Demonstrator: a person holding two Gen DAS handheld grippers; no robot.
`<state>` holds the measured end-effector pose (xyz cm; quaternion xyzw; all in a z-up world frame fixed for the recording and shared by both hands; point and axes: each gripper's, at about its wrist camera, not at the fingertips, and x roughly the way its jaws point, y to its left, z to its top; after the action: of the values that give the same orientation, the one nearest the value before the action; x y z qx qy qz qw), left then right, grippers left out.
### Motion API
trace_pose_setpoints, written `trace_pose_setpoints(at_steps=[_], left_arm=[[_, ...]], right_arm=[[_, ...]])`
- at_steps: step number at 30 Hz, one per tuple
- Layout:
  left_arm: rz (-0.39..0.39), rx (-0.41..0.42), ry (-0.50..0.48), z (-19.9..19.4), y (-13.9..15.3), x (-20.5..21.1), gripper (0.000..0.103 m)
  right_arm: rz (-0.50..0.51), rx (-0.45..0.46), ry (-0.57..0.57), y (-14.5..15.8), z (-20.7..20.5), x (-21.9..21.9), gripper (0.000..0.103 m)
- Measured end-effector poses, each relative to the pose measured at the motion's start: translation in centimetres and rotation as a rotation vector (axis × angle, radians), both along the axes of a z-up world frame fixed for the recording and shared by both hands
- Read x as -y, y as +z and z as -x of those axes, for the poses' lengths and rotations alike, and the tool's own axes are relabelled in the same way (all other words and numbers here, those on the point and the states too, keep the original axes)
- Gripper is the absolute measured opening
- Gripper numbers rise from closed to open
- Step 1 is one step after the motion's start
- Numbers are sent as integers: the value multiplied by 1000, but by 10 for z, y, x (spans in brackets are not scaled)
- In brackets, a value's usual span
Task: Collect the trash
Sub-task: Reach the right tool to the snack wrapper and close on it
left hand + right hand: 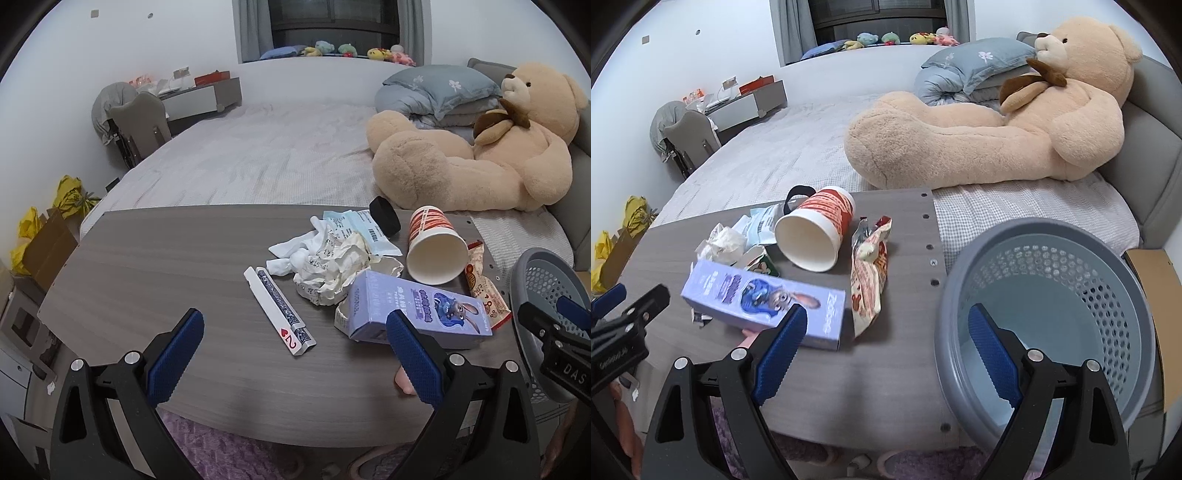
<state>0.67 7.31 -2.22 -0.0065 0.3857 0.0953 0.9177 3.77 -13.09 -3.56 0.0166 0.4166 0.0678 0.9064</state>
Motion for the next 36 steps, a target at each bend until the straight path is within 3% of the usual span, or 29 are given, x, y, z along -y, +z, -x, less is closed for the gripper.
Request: trace_pose_setpoints(at_steps=[12,22,27,33,36], left_arm=[[23,-20,-12,-9,-3,-6,97],[29,-35,-24,-14,-8,-5,97],[29,-43,-31,-16,-10,-5,97],[33,-39,-38,-16,-9,-4,97],[36,-38,-42,-17,-8,-3,97]], right_arm=[[29,-86,-8,-19,-62,-9,85],[68,-164,1,-40,-82,-16,84],[81,-197,6,-48,-88,-20,75],[83,-222,23,-54,-92,-24,56],[98,-228,32,-55,-92,-26,36]])
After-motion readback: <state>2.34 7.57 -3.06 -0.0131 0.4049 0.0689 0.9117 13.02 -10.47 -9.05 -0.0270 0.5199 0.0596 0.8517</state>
